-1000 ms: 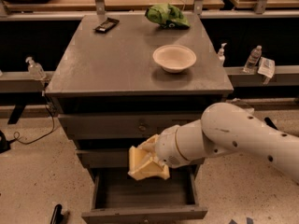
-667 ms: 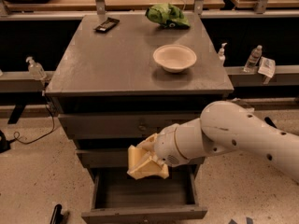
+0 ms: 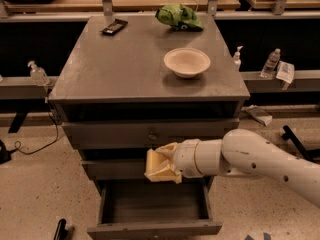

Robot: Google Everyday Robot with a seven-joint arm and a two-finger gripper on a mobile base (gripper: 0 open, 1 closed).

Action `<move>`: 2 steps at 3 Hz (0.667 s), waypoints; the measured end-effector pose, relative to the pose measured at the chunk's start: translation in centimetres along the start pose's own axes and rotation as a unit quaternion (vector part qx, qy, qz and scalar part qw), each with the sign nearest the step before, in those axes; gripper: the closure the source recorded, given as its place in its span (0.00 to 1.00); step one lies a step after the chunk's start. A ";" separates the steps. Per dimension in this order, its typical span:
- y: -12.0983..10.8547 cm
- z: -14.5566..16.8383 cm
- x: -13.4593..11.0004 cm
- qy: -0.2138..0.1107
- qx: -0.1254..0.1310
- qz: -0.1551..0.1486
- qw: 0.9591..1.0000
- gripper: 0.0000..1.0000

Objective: Place sponge into bottom drawer

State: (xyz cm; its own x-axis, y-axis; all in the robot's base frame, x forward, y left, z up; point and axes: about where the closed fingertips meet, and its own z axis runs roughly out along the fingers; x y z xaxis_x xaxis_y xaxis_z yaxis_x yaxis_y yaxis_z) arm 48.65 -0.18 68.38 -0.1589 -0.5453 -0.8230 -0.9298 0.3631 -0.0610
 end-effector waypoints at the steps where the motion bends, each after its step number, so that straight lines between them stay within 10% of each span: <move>1: -2.7 3.5 4.1 -0.035 0.026 0.003 0.999 1.00; 2: -3.7 6.5 7.9 -0.064 0.040 0.016 0.997 1.00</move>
Offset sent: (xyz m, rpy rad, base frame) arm 0.0599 -0.0203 -0.1344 0.1638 -0.1161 -0.1342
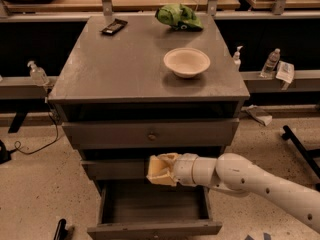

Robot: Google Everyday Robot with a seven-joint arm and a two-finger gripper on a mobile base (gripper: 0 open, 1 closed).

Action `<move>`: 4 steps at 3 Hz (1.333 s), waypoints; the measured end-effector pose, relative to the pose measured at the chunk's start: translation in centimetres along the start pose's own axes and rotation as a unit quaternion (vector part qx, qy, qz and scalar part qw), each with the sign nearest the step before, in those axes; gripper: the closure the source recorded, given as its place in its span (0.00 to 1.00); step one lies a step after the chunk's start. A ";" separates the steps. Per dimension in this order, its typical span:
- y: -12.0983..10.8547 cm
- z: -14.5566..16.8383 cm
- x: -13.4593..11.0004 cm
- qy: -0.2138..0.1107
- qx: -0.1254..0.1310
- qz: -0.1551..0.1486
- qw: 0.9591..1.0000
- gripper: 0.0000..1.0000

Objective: Place sponge into bottom drawer

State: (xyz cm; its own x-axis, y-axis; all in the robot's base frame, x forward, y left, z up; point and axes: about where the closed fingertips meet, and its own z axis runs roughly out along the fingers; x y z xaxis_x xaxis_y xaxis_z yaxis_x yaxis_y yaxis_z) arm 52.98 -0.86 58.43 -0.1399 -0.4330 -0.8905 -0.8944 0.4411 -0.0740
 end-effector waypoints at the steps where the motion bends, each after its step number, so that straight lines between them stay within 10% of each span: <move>1: 0.0 0.0 0.4 -0.001 0.001 -0.001 1.000 1.00; 3: -0.3 0.5 11.1 -0.036 0.009 -0.018 0.999 1.00; 4: -0.3 0.5 11.1 -0.036 0.009 -0.018 0.999 1.00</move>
Offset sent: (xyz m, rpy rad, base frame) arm -0.0075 -0.0628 -0.1189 0.0581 -0.1313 -0.0127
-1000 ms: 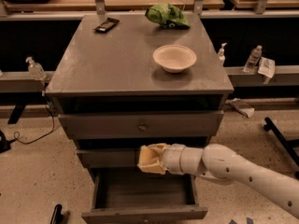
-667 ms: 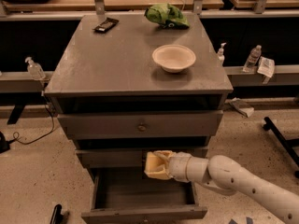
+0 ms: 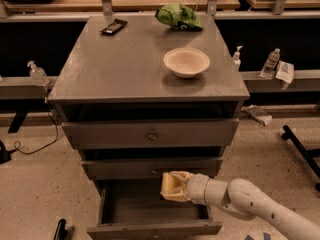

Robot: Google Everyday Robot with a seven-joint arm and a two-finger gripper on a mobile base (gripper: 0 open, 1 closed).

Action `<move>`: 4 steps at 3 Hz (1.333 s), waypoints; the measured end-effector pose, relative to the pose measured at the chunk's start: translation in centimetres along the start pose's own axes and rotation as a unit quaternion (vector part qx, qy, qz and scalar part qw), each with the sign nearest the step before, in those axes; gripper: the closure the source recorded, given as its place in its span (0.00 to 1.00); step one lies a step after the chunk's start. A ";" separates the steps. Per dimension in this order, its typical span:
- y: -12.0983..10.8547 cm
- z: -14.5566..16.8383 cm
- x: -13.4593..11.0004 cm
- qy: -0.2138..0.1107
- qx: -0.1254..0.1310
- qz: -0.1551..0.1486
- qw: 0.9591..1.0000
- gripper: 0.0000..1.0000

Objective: Place sponge into bottom drawer

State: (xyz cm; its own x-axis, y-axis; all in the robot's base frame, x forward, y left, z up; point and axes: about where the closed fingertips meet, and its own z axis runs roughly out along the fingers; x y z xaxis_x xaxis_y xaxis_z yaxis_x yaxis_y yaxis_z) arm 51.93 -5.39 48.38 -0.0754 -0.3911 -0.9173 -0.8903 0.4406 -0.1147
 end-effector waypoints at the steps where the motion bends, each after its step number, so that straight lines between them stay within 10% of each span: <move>1: 0.0 1.1 1.8 -0.002 -0.014 0.001 1.000 1.00; 4: -0.1 4.5 10.1 0.004 0.012 -0.056 0.998 1.00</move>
Offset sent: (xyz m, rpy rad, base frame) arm 0.0166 -0.0032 -0.1090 0.0043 -0.1105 0.0294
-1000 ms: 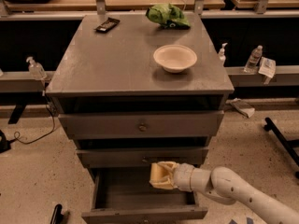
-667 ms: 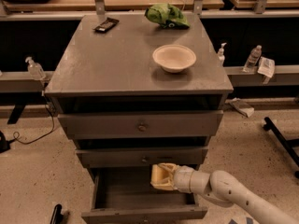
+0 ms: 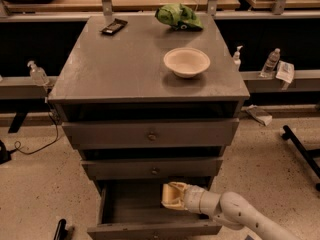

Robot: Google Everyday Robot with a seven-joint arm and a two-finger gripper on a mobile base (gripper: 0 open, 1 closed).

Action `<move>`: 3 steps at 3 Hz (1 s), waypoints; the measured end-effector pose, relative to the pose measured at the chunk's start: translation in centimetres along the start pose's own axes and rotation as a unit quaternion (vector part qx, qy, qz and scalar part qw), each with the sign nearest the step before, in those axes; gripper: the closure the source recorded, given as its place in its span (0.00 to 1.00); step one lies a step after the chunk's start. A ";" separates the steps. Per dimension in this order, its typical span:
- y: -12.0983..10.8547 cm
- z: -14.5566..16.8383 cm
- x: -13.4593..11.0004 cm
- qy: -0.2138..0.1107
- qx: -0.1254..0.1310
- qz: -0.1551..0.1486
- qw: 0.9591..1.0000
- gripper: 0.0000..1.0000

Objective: Place sponge into bottom drawer

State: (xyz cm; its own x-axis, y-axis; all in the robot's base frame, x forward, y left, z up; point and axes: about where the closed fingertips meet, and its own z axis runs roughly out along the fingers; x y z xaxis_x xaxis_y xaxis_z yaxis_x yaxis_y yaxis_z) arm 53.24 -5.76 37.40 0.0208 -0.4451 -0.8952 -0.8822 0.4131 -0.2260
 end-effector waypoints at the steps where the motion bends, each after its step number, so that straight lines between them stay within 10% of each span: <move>1: 0.7 0.5 1.3 0.012 -0.001 -0.008 1.000 1.00; 3: 1.1 1.2 2.3 0.040 0.004 -0.013 0.999 1.00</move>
Offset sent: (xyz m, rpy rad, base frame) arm -0.0030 -0.0010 -0.0345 -0.1316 0.0142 -0.0425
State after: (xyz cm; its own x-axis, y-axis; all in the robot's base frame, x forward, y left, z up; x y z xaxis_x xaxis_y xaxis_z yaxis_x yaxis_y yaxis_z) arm 52.90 -5.40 34.67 0.0066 -0.5176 -0.8556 -0.8784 0.4060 -0.2523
